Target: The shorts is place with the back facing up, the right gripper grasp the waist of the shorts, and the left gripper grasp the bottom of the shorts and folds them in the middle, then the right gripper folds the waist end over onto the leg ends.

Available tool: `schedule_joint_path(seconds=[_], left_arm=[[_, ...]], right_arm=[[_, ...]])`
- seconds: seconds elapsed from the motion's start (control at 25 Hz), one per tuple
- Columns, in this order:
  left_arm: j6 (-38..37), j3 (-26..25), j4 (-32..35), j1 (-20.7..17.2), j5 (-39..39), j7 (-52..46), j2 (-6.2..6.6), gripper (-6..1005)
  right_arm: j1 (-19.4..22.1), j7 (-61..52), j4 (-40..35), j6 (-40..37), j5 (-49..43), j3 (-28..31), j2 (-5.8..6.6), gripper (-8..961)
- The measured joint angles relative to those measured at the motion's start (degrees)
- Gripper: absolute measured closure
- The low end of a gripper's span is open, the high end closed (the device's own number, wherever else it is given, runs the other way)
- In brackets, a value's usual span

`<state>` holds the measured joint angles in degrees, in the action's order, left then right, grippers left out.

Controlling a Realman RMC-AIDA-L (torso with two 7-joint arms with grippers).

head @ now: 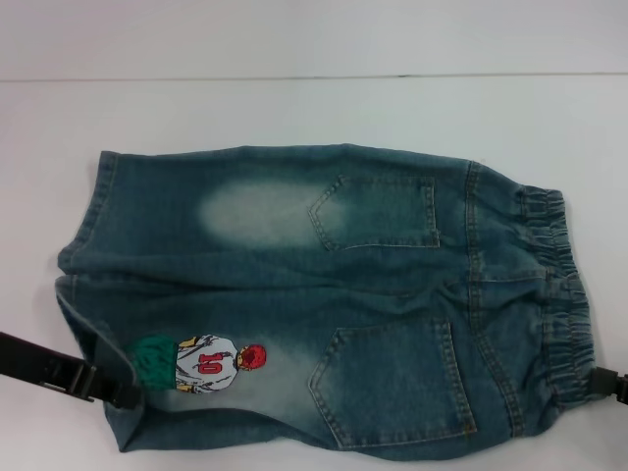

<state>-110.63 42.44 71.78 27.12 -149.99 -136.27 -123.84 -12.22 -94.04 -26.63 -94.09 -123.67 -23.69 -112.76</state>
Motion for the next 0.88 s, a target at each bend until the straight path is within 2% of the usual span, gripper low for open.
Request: schedule_joint_path(seconds=[0.2,0.56,0.68,0.88], left_arm=[[0.0,0.1,0.0,0.1,0.4,0.0,-0.07,945],[-0.5,-0.2,0.8,0.1,3.2,0.0,0.05,945],[-0.6,-0.7,1.7,-0.1,4.7,0.1,0.37,946],[-1.0,-4.7,2.9,-0.1,7.2,0.8,0.73,946]], right_arm=[[0.0,-1.2,-0.1,0.5,0.0,0.0,0.11,922],[-0.3,-2.1,-0.1,-1.4,0.4,1.1,0.59,921],[-0.5,-2.3,-0.1,-4.0,0.6,3.9,0.97,921],[-1.4,-3.1,0.3,-8.0,0.6,10.2,1.42,921]])
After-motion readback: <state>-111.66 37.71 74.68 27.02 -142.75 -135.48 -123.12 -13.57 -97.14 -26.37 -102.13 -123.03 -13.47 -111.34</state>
